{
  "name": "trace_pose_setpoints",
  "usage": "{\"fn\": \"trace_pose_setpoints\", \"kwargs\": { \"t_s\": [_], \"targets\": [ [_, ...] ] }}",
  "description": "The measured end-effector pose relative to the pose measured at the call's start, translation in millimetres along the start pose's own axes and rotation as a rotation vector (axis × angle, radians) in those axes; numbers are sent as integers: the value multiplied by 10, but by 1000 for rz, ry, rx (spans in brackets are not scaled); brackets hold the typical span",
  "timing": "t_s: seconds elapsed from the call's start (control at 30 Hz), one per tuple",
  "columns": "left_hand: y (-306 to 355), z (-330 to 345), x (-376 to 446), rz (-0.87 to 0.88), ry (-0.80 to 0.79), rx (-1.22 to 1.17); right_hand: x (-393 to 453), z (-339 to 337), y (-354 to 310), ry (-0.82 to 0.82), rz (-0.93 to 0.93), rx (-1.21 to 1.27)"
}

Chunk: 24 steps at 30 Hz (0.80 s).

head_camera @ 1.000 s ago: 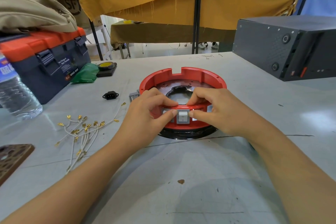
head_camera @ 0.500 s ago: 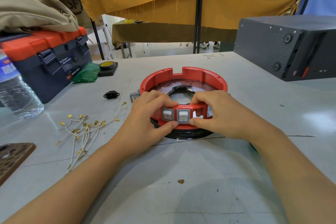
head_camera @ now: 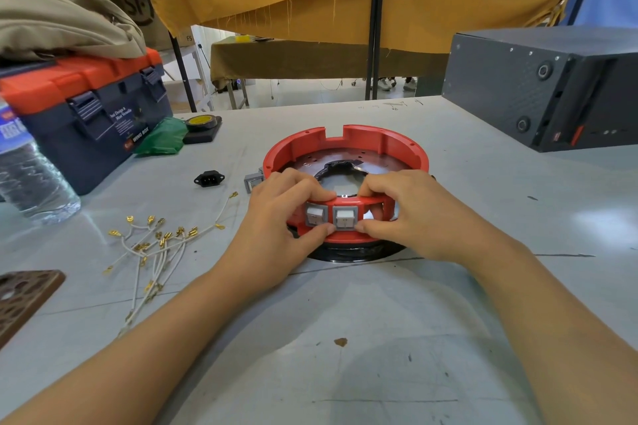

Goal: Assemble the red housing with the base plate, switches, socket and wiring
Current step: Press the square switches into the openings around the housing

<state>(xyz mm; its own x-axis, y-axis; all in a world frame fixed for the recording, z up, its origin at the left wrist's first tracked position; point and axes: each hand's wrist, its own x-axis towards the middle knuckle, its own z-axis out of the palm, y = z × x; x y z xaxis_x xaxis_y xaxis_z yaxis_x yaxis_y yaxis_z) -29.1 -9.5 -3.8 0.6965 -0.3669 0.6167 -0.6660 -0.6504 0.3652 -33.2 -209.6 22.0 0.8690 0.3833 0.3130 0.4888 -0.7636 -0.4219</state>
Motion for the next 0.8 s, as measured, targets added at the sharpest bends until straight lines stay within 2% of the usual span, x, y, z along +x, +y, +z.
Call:
{"fn": "trace_pose_setpoints", "kwargs": {
  "t_s": [0.2, 0.3, 0.4, 0.5, 0.63, 0.8],
  "targets": [
    [-11, -7, -1, -3, -23, -13, 3, -9, 30, -3, 9, 17],
    [-54, -66, 1, -24, -42, -98, 9, -31, 71, -20, 18, 10],
    [-170, -147, 41, -114, 69, -142, 15, -70, 112, -19, 75, 17],
    [-383, -188, 95, -269, 160, -16, 21, -102, 145, 3, 97, -29],
    [-692, -162, 122, -437, -50, 160, 38, -112, 165, -19, 115, -15],
    [-930, -161, 248, -497, -248, 280, 51, -52, 232, 26, 126, 0]
  ]
}}
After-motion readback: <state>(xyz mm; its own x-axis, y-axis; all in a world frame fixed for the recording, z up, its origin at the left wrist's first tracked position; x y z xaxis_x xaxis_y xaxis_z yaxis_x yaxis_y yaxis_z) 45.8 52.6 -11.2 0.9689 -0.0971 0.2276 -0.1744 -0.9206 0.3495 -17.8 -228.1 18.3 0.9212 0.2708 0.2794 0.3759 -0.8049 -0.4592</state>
